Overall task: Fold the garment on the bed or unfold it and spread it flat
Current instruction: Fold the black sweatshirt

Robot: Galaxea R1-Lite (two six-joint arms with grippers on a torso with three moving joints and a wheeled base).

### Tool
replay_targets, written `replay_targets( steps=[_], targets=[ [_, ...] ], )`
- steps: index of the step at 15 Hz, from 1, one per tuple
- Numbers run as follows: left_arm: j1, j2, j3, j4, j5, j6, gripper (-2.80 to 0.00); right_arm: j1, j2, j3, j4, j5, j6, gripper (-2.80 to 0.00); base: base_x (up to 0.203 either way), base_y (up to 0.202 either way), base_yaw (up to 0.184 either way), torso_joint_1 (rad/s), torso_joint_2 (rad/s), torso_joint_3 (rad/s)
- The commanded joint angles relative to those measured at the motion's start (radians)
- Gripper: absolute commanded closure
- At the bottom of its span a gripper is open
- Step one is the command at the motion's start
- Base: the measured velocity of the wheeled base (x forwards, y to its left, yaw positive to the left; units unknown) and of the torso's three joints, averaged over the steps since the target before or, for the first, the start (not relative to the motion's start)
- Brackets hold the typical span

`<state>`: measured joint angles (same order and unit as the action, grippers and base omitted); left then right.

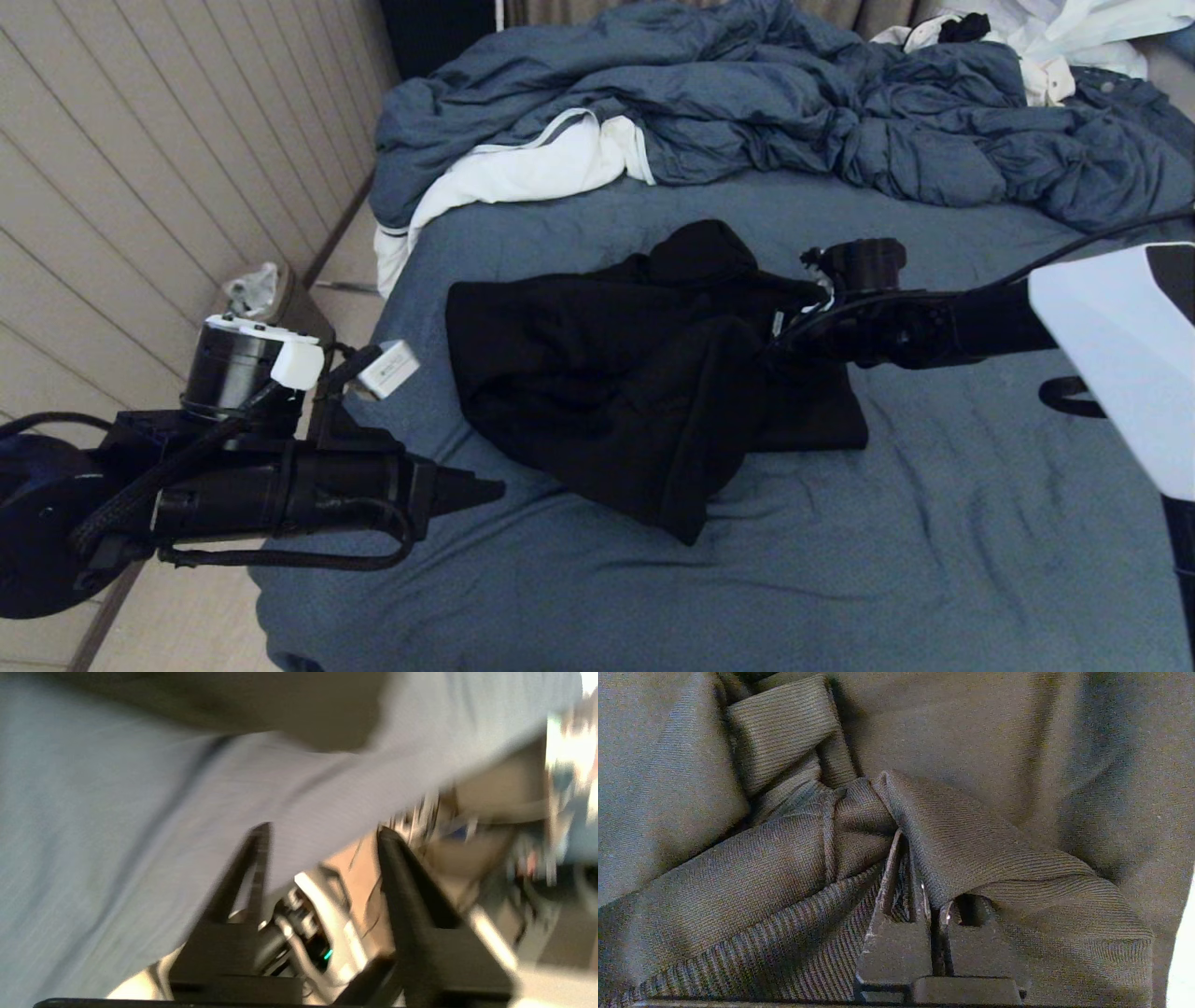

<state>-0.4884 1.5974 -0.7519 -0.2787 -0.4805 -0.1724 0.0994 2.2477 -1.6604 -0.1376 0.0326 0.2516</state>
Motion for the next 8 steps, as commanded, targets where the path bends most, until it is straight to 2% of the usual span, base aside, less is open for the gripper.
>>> replay_targets(
  steps=[1,3,4,6,8],
  targets=[
    [-0.083,-0.020,-0.083,0.129,0.000,0.073,-2.80,0.003,0.005,-0.026,0.018,0.002,0.002,0.00,0.000,0.000,0.000,0.000,0.00,0.000],
    [-0.136,0.010,-0.157,0.266,0.027,0.222,-2.80,0.000,0.006,-0.048,0.059,0.007,0.006,0.00,0.000,0.000,0.000,0.000,0.00,0.000],
    [-0.149,0.041,-0.190,0.311,0.051,0.270,-2.80,-0.001,0.006,-0.048,0.061,0.007,0.006,0.00,0.000,0.000,0.000,0.000,0.00,0.000],
    [-0.183,0.118,-0.243,0.358,0.071,0.304,-2.80,0.000,0.006,-0.047,0.061,0.007,0.006,0.00,0.000,0.000,0.000,0.000,0.00,0.000],
    [-0.230,0.186,-0.274,0.362,0.085,0.307,-2.80,0.000,0.006,-0.047,0.061,0.007,0.008,0.00,0.000,0.000,0.000,0.000,0.00,0.000]
  ],
)
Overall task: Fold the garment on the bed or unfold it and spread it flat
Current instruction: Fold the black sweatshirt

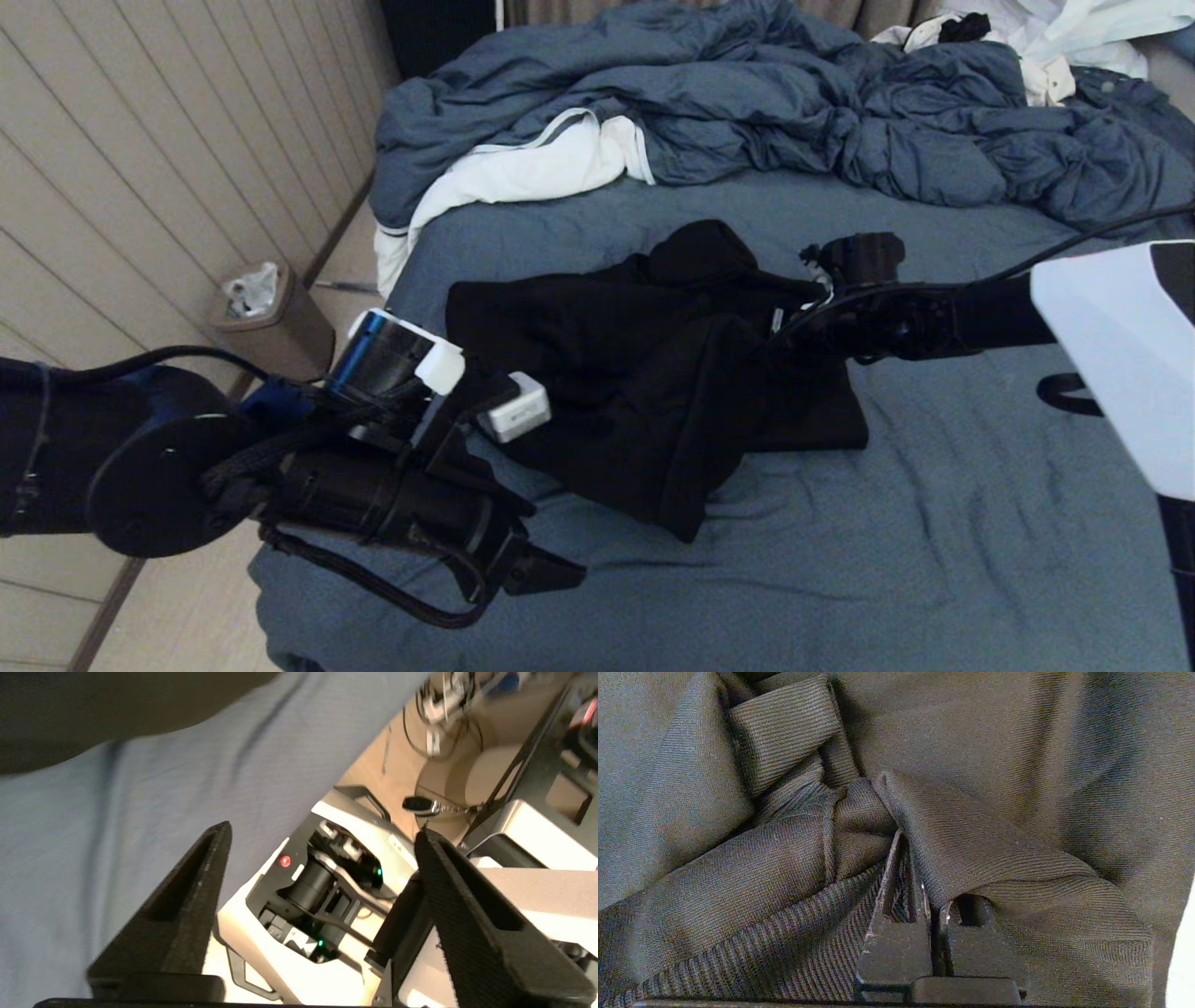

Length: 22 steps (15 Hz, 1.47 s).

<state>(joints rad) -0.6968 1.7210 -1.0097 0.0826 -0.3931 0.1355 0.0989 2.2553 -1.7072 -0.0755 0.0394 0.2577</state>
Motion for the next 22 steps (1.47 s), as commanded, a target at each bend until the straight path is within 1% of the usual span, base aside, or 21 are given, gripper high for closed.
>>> replay_targets(
  steps=[1,2,3,4,5,6,7,8,9,10,11,13,14,15,19,20,21,22],
  targets=[
    [-0.039,0.094,-0.027,-0.002,0.012,0.003,-2.80,0.001,-0.002,0.000,-0.001,0.001,0.002,0.00,0.000,0.000,0.000,0.000,0.00,0.000],
    [-0.059,0.113,-0.030,-0.011,0.059,0.010,-2.80,-0.001,-0.005,-0.001,-0.001,0.001,0.002,0.00,0.000,0.000,0.000,0.000,0.00,0.000],
    [-0.081,0.119,-0.021,-0.040,0.119,0.048,-2.80,-0.001,-0.007,-0.002,-0.001,0.002,0.002,0.00,0.000,0.000,0.000,0.000,0.00,0.000],
    [-0.093,0.125,-0.013,-0.097,0.166,0.104,-2.80,-0.001,-0.008,-0.002,-0.001,0.002,0.006,0.00,0.000,0.000,0.000,0.000,0.00,0.000],
    [-0.110,0.134,-0.009,-0.148,0.198,0.126,-2.80,-0.001,-0.008,-0.003,-0.001,0.004,0.014,0.00,0.000,0.000,0.000,0.000,0.00,0.000],
    [-0.127,0.141,-0.008,-0.177,0.215,0.132,-2.80,-0.002,-0.010,-0.003,-0.001,0.004,0.015,0.00,0.000,0.000,0.000,0.000,0.00,0.000],
    [-0.135,0.150,-0.022,-0.173,0.219,0.130,-2.80,-0.002,-0.010,-0.003,-0.001,0.004,0.015,0.00,0.000,0.000,0.000,0.000,0.00,0.000],
    [-0.143,0.175,-0.048,-0.160,0.224,0.115,-2.80,-0.003,-0.011,-0.003,-0.001,0.004,0.015,0.00,0.000,0.000,0.000,0.000,0.00,0.000],
    [-0.148,0.190,-0.073,-0.133,0.230,0.059,-2.80,-0.004,-0.011,-0.003,-0.001,0.004,0.015,0.00,0.000,0.000,0.000,0.000,0.00,0.000],
    [-0.152,0.204,-0.105,-0.093,0.227,-0.048,-2.80,-0.004,-0.011,-0.004,-0.001,0.004,0.015,0.00,0.000,0.000,0.000,0.000,0.00,0.000],
    [-0.154,0.220,-0.135,-0.050,0.206,-0.148,-2.80,-0.005,-0.011,-0.008,-0.001,0.004,0.016,0.00,0.000,0.000,0.000,0.000,0.00,0.000],
    [-0.159,0.229,-0.159,0.050,0.097,-0.295,-2.80,-0.007,-0.011,-0.012,-0.001,0.004,0.017,0.00,0.000,0.000,0.000,0.000,0.00,0.000],
    [-0.163,0.234,-0.169,0.073,0.063,-0.357,-2.80,-0.007,-0.013,-0.012,-0.001,0.004,0.017,0.00,0.000,0.000,0.000,0.000,0.00,0.000],
    [-0.165,0.249,-0.186,0.079,0.050,-0.424,-2.80,-0.007,-0.014,-0.012,-0.001,0.004,0.017,0.00,0.000,0.000,0.000,0.000,0.00,0.000],
    [-0.168,0.337,-0.302,0.083,0.050,-0.693,-2.80,-0.008,-0.017,-0.012,-0.001,0.004,0.025,0.00,0.000,0.000,0.000,0.000,0.00,0.000],
    [-0.168,0.349,-0.316,0.076,0.066,-0.731,-2.80,-0.008,-0.016,-0.012,-0.001,0.004,0.025,0.00,0.000,0.000,0.000,0.000,0.00,0.000],
    [-0.168,0.356,-0.321,0.072,0.094,-0.743,-2.80,-0.008,-0.016,-0.014,-0.001,0.004,0.026,0.00,0.000,0.000,0.000,0.000,0.00,0.000],
    [-0.168,0.366,-0.325,0.055,0.150,-0.766,-2.80,-0.008,-0.016,-0.014,-0.001,0.004,0.026,0.00,0.000,0.000,0.000,0.000,0.00,0.000]
  ],
)
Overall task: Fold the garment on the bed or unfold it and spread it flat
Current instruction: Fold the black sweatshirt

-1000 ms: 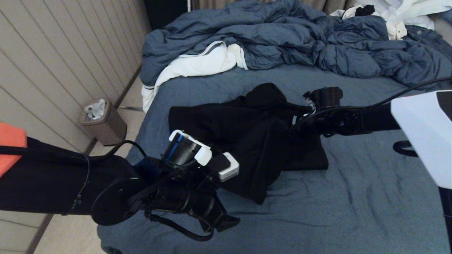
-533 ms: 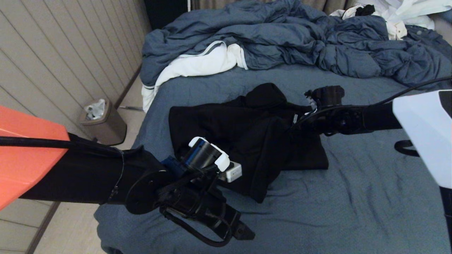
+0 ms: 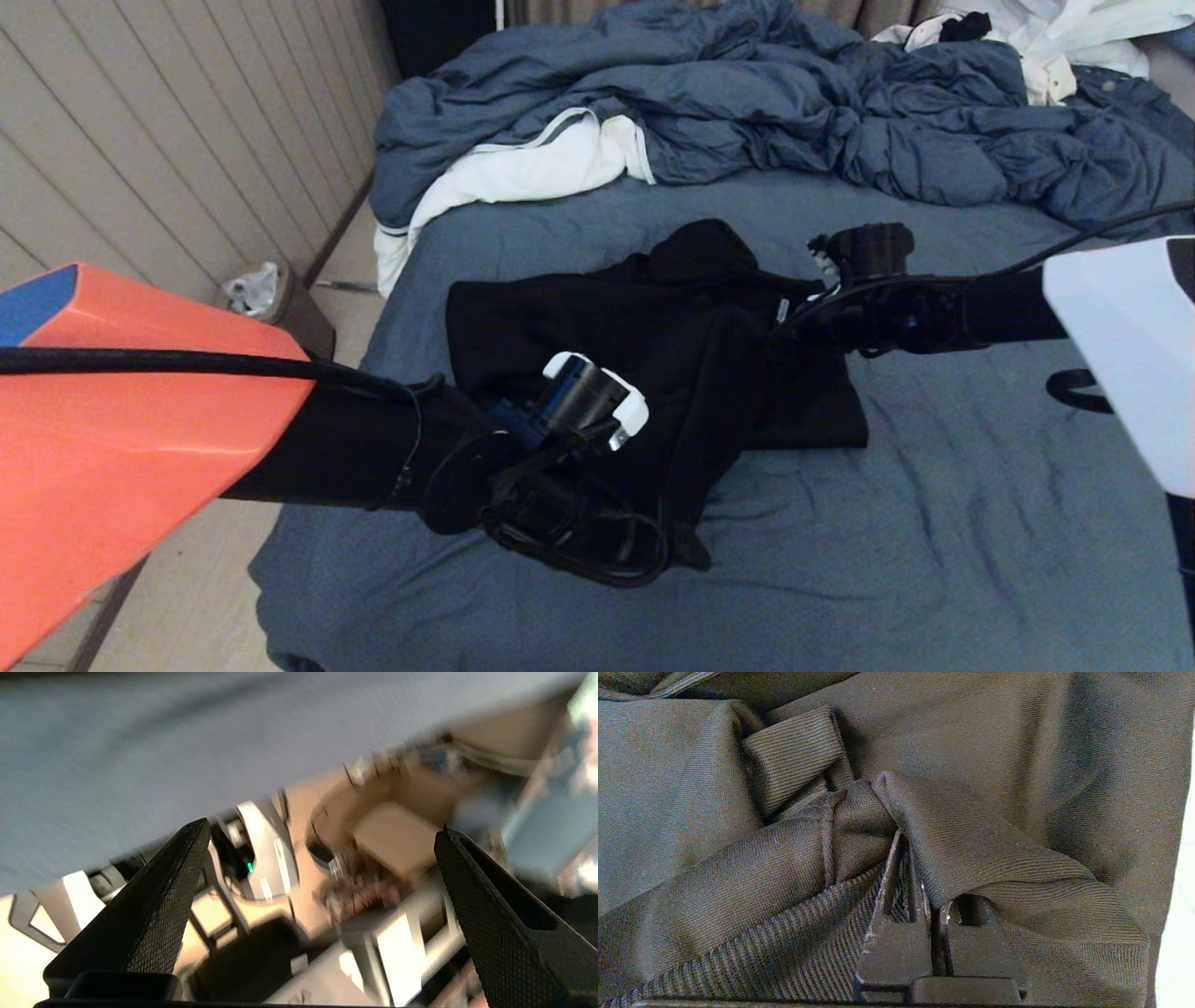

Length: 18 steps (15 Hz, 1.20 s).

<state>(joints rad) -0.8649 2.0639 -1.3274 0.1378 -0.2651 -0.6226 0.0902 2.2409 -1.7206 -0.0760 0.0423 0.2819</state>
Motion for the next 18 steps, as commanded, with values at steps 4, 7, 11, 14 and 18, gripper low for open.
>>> replay_targets(
  steps=[4,7,11,14,18],
  targets=[
    [-0.001,0.069,0.017,-0.183,0.170,-0.106,-2.80,0.000,-0.001,0.001,-0.002,0.001,0.005,0.00,0.000,0.000,0.000,0.000,0.00,0.000],
    [-0.002,0.112,-0.011,-0.211,0.256,-0.119,-2.80,0.000,-0.003,0.001,-0.002,0.002,0.005,0.00,0.000,0.000,0.000,0.000,0.00,0.000],
    [-0.009,0.134,-0.044,-0.221,0.270,-0.158,-2.80,-0.003,-0.003,0.003,-0.002,0.002,0.005,0.00,0.000,0.000,0.000,0.000,0.00,0.000],
    [-0.009,0.158,-0.098,-0.213,0.287,-0.187,-2.80,-0.004,-0.004,0.003,-0.002,0.002,0.005,0.00,0.000,0.000,0.000,0.000,0.00,0.000],
    [-0.010,0.187,-0.152,-0.211,0.319,-0.204,-2.80,-0.003,-0.004,0.003,-0.002,0.004,0.005,0.00,0.000,0.000,0.000,0.000,0.00,0.000]
  ],
)
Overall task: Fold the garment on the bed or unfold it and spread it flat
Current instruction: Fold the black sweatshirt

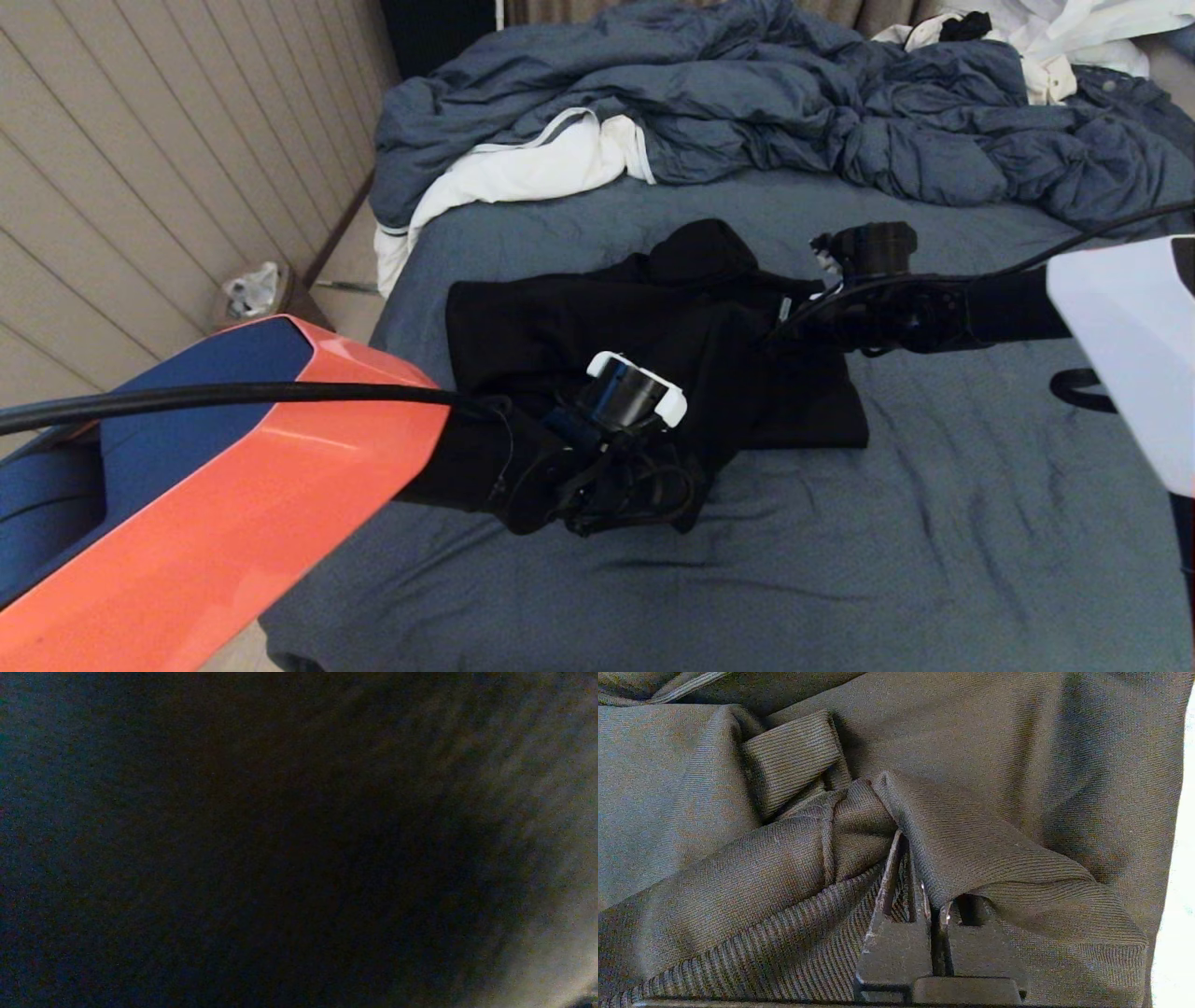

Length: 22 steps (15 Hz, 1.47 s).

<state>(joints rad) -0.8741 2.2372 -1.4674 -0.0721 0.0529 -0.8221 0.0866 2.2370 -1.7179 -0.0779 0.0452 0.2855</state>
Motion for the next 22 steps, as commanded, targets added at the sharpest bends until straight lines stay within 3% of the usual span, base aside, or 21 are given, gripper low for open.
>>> replay_targets(
  steps=[1,4,5,12,14,17,22],
  targets=[
    [-0.003,0.021,-0.021,0.001,0.001,-0.006,-2.80,-0.001,0.000,0.000,-0.002,0.001,0.001,0.00,0.000,0.000,0.000,0.000,0.00,0.000],
    [-0.032,0.019,-0.024,0.002,0.003,-0.005,-2.80,-0.004,0.000,-0.002,-0.002,0.005,0.007,0.00,0.000,0.000,0.000,0.000,0.00,0.000],
    [-0.038,0.019,-0.024,0.002,0.004,-0.002,0.00,-0.004,0.000,-0.002,-0.002,0.007,0.007,0.00,0.000,0.000,0.000,0.000,0.00,0.000],
    [-0.039,0.013,-0.039,0.002,0.007,0.001,0.00,-0.007,0.001,-0.002,-0.002,0.007,0.007,0.00,0.000,0.000,0.000,0.000,0.00,0.000],
    [-0.037,-0.001,-0.043,0.003,0.044,0.006,0.00,-0.007,0.000,-0.002,-0.002,0.007,0.007,0.00,0.000,0.000,0.000,0.000,0.00,0.000],
    [-0.034,-0.054,-0.038,0.009,0.077,0.024,0.00,-0.007,-0.002,-0.002,-0.002,0.007,0.007,0.00,0.000,0.000,0.000,0.000,0.00,0.000],
    [-0.031,-0.222,-0.033,0.080,0.076,0.029,0.00,-0.005,-0.010,0.000,-0.002,0.007,0.011,0.00,0.000,0.000,0.000,0.000,0.00,0.000]
  ],
)
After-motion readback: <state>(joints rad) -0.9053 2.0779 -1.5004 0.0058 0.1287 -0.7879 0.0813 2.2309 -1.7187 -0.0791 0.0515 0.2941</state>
